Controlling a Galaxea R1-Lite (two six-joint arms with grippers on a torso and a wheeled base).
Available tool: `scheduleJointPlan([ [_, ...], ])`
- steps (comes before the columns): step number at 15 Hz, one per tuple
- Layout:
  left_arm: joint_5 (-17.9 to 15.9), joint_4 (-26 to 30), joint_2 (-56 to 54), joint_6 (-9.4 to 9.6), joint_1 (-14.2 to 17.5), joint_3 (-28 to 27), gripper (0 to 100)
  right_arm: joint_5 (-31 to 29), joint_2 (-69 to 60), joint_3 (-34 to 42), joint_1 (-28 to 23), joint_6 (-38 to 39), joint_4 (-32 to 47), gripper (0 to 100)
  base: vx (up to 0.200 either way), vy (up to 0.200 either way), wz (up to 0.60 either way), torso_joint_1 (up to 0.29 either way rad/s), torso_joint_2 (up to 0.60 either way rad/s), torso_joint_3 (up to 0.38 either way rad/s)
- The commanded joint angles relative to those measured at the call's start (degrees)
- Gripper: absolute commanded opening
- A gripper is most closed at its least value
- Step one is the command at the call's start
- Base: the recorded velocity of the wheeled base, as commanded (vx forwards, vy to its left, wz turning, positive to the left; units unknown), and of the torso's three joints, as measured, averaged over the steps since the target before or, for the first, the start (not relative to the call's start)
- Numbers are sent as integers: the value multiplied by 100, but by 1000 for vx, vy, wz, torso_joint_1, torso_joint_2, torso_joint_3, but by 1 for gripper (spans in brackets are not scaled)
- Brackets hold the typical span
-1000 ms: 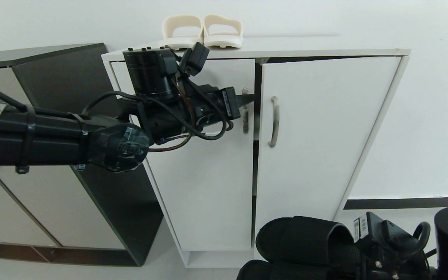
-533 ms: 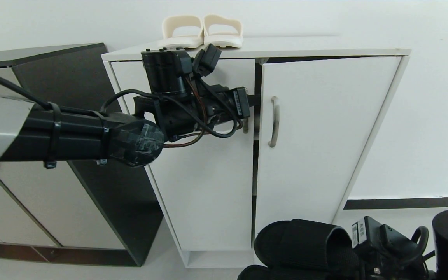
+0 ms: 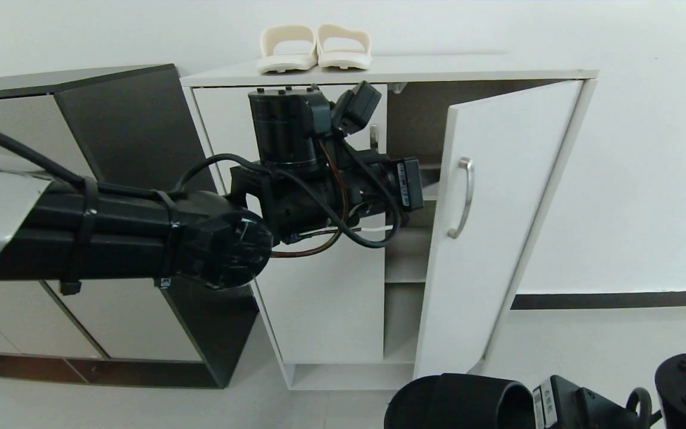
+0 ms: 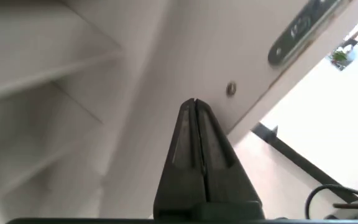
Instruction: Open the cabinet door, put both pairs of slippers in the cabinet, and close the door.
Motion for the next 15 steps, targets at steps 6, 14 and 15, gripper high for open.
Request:
scheduleJointPlan([
  [6, 489, -284, -432, 111, -458, 427, 0, -651, 297, -409, -240, 139, -17, 0, -167, 0, 0, -1, 3, 3],
  [14, 5235, 1579, -5363, 1500, 684, 4153, 0, -4281, 1765, -2140, -574, 1853, -43, 0, 0, 0, 0, 0, 0, 0],
  [15, 5657, 2010, -5996, 1552, 684, 4461, 0, -4334, 1782, -2140, -574, 1853, -43, 0, 0, 0, 0, 0, 0, 0],
])
